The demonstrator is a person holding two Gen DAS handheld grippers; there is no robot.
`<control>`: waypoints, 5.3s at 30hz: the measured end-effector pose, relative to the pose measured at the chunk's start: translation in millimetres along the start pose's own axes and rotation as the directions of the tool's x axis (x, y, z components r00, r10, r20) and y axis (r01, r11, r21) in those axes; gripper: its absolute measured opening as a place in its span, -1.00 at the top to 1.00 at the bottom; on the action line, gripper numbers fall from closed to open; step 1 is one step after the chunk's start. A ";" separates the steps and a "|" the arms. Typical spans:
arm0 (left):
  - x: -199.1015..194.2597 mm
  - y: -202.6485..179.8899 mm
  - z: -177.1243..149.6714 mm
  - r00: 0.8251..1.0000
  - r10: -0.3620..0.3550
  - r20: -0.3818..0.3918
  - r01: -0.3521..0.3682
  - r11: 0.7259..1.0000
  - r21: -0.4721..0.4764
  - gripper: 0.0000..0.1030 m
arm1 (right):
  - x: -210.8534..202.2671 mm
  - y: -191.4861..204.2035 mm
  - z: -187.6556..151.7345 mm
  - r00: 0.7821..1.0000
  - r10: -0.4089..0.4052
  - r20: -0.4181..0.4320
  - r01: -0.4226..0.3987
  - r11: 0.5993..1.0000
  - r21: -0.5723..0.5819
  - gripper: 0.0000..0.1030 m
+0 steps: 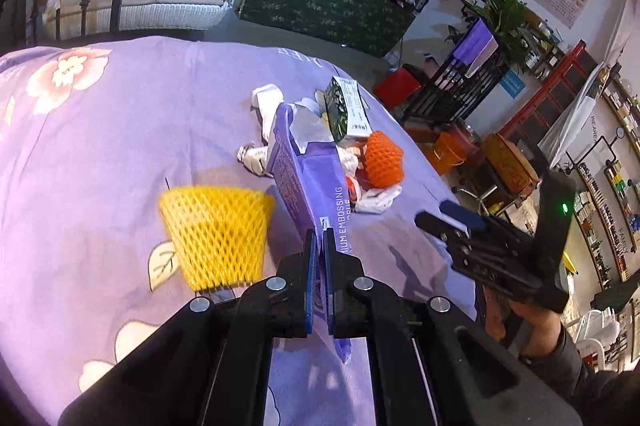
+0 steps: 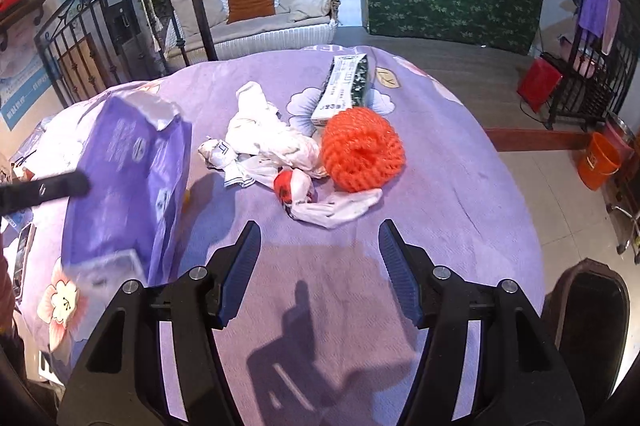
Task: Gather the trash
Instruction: 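Grasp the purple wipes pack with the left gripper while the right grasps the orange net, then carry the orange net and purple pack over the black bin and open both grippers, then move both tools back over the table toward the remaining trash, then grasp the yellow foam net with the left gripper while the right grasps the red-capped plastic bag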
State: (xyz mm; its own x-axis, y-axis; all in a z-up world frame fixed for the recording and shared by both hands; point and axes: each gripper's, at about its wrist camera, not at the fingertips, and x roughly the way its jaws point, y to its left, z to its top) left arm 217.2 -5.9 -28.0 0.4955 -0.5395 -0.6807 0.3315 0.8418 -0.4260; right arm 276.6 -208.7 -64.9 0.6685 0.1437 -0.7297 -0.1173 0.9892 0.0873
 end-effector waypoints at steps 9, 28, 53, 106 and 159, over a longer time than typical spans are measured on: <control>10.2 4.2 -16.7 0.999 -0.029 -0.024 0.027 0.998 -0.055 0.92 | 58.6 -9.4 36.4 0.996 -0.076 -0.055 0.074 0.996 -0.050 -0.19; -1.8 -45.9 -16.9 0.998 -0.035 0.061 0.031 0.998 0.061 0.96 | -17.9 -26.0 26.5 0.993 -0.072 0.096 0.071 0.997 0.008 0.75; 41.2 -186.8 -13.0 0.963 -0.269 -0.022 0.264 0.925 0.274 0.96 | -162.1 -145.8 -104.1 0.942 -0.320 0.102 0.275 0.909 0.313 0.74; 195.1 -355.9 -102.0 0.867 -0.249 -0.432 0.447 0.771 0.454 -0.14 | -216.0 -267.9 -225.3 0.805 -0.580 -0.126 0.510 0.568 0.646 -0.25; 15.1 24.3 -48.7 0.941 0.339 -0.006 -0.339 0.941 -0.001 -0.62 | -70.1 -59.6 -71.7 0.992 -0.124 0.019 0.118 0.975 0.190 -0.46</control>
State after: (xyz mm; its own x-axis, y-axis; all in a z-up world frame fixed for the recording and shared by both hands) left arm 193.6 7.1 -77.6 0.5740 -0.2223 -0.7881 0.1429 0.9749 -0.1710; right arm 184.0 -279.8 -67.6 0.6919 0.0205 -0.7217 0.1043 0.9863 0.1280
